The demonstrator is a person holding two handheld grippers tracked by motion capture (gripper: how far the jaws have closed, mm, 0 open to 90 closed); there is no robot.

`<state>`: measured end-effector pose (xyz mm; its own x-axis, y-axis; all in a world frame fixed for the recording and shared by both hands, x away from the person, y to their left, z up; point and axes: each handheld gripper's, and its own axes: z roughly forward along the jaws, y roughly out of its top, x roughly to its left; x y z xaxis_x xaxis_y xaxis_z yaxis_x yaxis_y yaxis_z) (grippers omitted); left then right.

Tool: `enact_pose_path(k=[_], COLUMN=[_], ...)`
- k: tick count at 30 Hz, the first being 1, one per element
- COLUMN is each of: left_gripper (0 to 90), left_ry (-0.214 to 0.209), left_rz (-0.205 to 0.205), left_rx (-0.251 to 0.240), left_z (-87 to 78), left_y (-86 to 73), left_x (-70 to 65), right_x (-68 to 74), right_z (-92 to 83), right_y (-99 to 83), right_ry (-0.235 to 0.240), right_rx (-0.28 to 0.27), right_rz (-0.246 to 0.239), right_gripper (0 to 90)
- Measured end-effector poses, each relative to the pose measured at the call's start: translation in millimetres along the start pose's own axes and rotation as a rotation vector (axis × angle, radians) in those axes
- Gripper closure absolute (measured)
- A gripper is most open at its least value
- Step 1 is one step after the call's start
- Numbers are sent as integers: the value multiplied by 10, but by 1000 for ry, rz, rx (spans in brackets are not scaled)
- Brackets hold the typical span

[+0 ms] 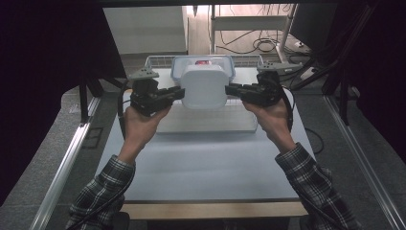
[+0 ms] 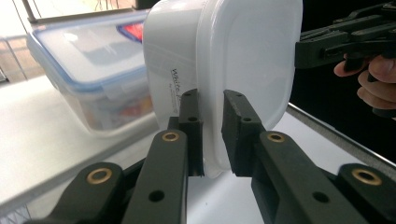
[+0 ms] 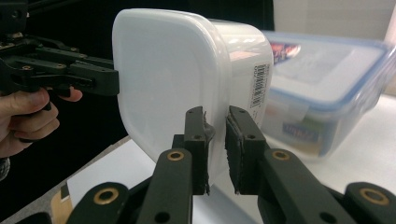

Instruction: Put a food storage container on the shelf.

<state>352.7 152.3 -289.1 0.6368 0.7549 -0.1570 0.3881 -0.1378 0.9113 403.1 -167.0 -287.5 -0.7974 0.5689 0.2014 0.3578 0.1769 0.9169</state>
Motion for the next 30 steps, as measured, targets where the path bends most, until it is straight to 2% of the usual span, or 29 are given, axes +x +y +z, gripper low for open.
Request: enact_pose_path(k=[9, 16, 22, 30], left_gripper=[789, 789, 786, 778], left_ry=[7, 7, 6, 6], left_rz=[-1, -19, -45, -74], left_rx=[-21, -21, -24, -20], left_z=[-21, 66, 178, 281], left_y=[287, 437, 512, 508], left_x=[69, 176, 276, 388], right_x=[-17, -94, -185, -244], right_z=[8, 64, 139, 236], right_y=[325, 495, 593, 634], right_ry=[-23, -47, -78, -107], right_rx=[-20, -29, -32, -23], right_rz=[-6, 1, 16, 22], right_gripper=[786, 783, 778, 772])
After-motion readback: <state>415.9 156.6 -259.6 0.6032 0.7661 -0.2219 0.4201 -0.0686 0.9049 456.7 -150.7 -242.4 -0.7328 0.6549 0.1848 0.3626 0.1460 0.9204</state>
